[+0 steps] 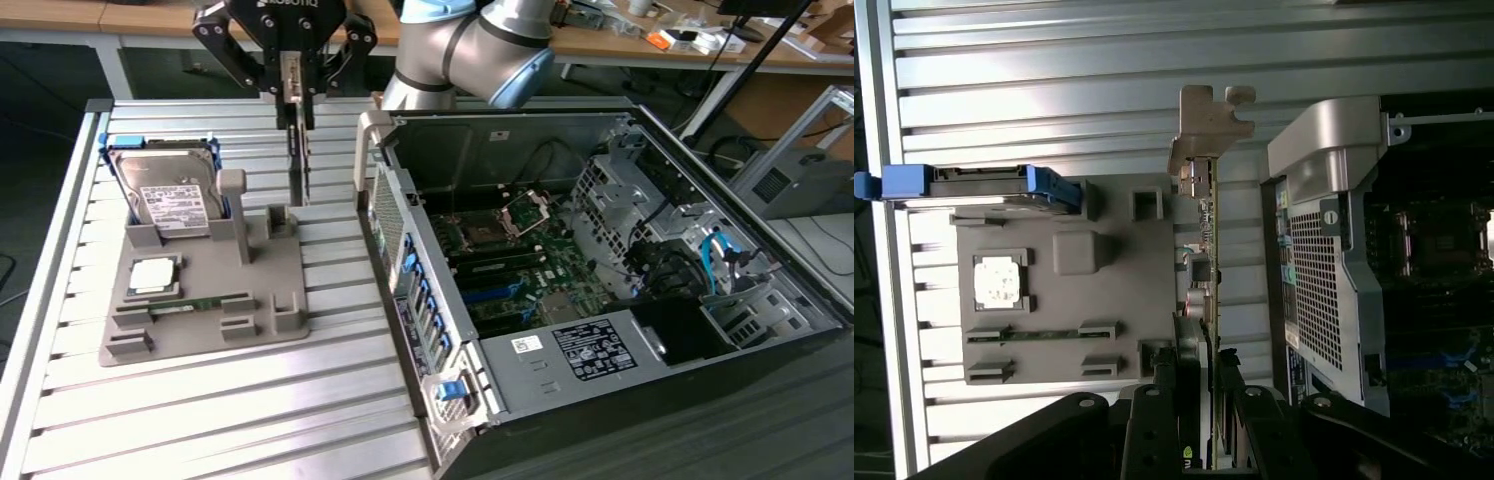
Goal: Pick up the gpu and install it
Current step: 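Pick up the gpu and move the gpu toward the slot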
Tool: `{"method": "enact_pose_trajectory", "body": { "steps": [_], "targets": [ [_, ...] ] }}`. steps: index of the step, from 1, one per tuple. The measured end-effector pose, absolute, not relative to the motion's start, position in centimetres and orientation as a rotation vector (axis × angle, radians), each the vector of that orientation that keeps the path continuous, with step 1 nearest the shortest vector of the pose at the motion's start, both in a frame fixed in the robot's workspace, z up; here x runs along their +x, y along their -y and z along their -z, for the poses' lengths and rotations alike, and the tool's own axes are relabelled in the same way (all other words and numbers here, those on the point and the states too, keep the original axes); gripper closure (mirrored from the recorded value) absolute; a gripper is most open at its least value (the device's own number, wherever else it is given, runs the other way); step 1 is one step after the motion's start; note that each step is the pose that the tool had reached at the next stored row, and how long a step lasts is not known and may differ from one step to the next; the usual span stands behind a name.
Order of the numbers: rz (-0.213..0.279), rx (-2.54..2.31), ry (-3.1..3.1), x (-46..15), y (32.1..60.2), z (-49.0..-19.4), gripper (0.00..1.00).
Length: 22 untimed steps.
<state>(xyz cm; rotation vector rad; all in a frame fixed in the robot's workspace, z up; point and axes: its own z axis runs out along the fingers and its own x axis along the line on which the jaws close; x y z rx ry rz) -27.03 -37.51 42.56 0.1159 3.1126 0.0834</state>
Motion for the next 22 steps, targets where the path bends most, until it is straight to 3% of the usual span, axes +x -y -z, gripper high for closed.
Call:
{"method": "enact_pose_trajectory", "body": {
  "steps": [22],
  "targets": [
    [-0.083,0.116,-3.113,-26.56,37.51,-42.56,0.73]
  ]
}}
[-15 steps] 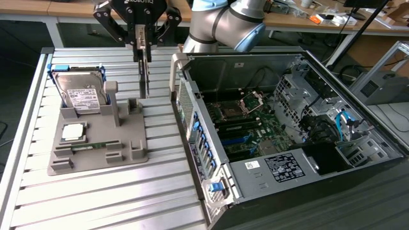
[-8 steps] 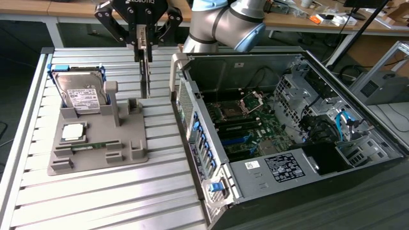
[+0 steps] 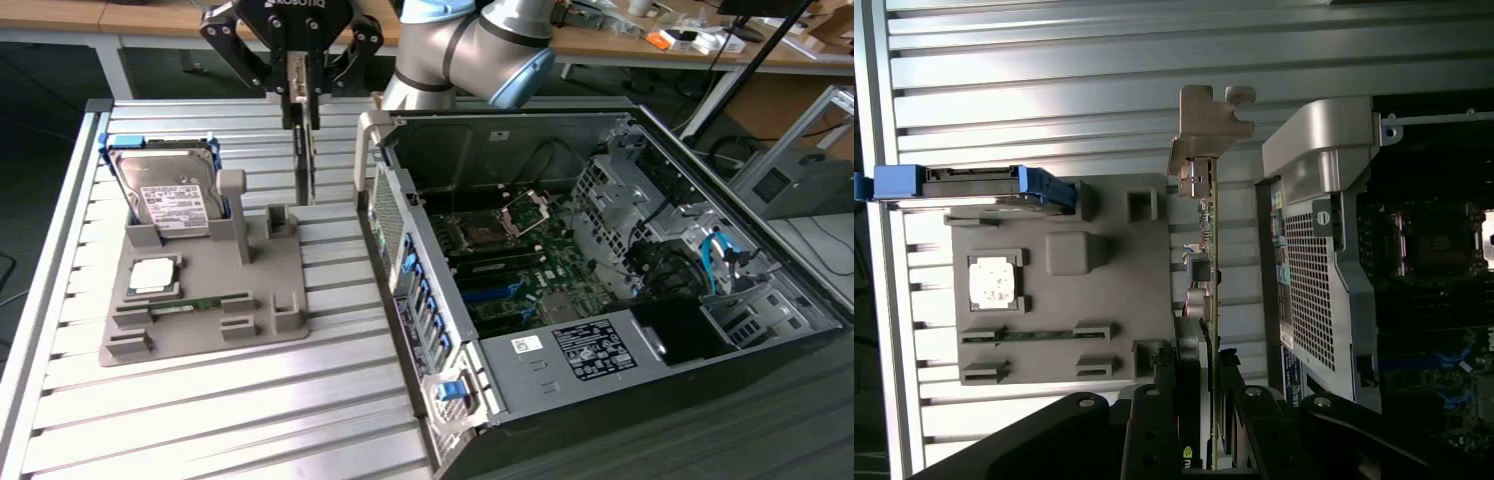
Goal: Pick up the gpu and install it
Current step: 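Pick up the gpu and move the gpu toward the slot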
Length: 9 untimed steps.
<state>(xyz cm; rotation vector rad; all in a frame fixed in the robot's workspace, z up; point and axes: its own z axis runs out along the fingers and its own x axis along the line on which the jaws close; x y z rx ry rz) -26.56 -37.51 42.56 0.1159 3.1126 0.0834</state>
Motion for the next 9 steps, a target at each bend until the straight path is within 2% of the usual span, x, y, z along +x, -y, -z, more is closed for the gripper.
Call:
{"method": "enact_pose_trajectory", "body": {
  "steps": [9],
  "targets": [
    [-0.083,0.116,-3.113,-26.35,37.51,-42.56,0.73]
  ]
}}
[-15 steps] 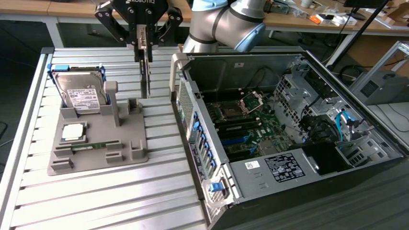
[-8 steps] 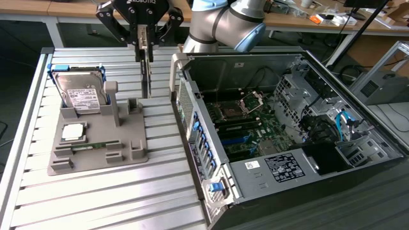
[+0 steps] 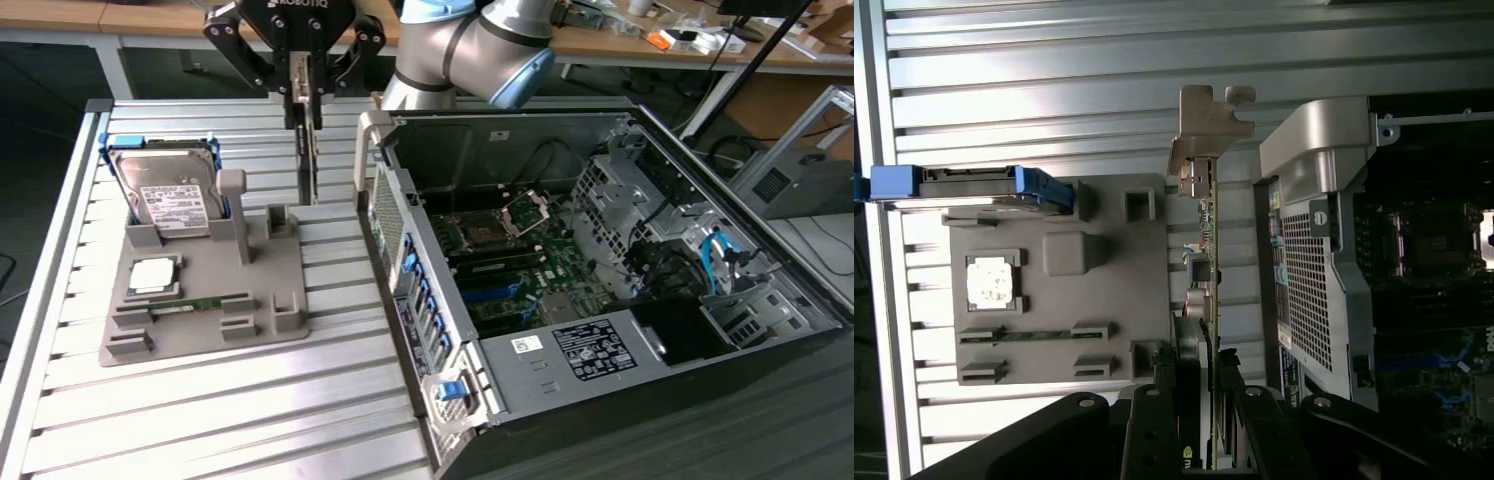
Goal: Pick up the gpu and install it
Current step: 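Pick up the gpu and move the gpu toward the slot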
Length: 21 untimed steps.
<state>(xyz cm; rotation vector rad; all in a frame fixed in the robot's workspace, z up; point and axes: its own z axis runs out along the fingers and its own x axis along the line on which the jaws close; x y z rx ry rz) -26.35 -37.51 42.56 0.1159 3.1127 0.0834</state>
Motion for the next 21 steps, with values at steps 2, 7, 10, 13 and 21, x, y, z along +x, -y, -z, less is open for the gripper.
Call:
{"method": "enact_pose_trajectory", "body": {
  "steps": [2,7,10,13,21],
  "targets": [
    [-0.083,0.116,-3.113,-26.3,37.51,-42.56,0.73],
    [-0.083,0.116,-3.113,-26.12,37.51,-42.55,0.73],
    [-0.083,0.116,-3.113,-26.05,37.51,-42.56,0.73],
    [-0.083,0.116,-3.113,-25.98,37.52,-42.55,0.73],
    [-0.083,0.116,-3.113,-25.8,37.52,-42.55,0.73]
  ]
}}
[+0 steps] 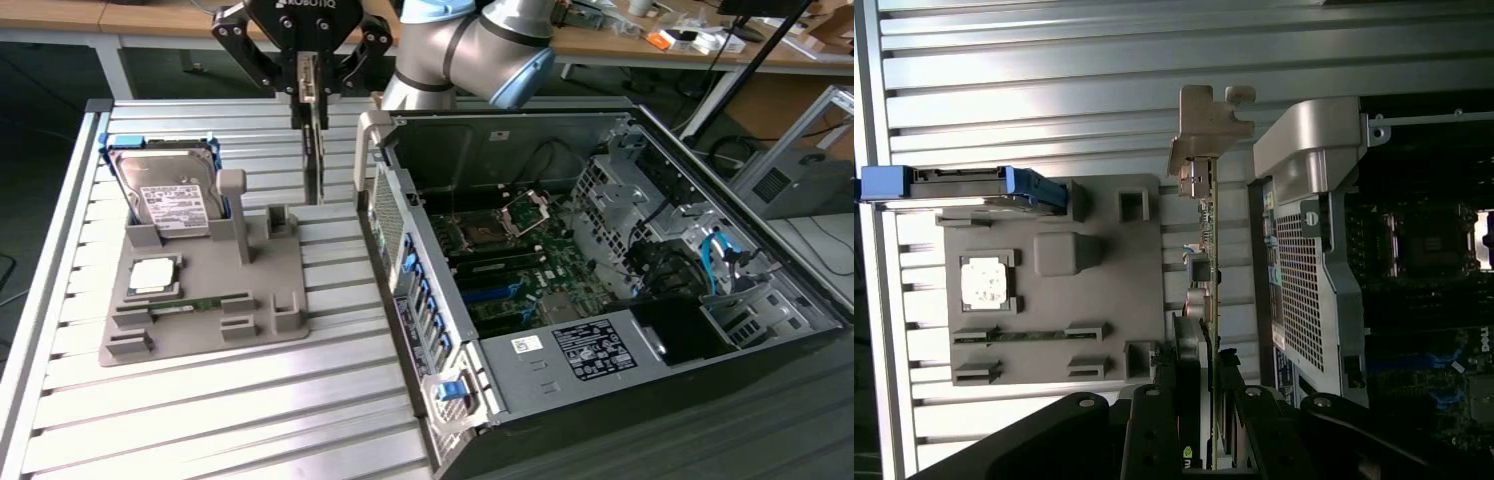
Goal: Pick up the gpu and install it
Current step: 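Pick up the gpu and move the gpu toward the slot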
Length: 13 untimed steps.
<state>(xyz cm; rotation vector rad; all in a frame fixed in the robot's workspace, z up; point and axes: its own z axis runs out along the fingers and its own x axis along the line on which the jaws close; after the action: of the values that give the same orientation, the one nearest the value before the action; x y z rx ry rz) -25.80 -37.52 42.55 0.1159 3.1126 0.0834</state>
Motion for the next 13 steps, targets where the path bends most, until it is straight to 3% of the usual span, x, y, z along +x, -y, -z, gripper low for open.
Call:
{"method": "enact_pose_trajectory", "body": {
  "steps": [13],
  "targets": [
    [-0.083,0.116,-3.113,-25.45,37.52,-42.55,0.73]
  ]
}}
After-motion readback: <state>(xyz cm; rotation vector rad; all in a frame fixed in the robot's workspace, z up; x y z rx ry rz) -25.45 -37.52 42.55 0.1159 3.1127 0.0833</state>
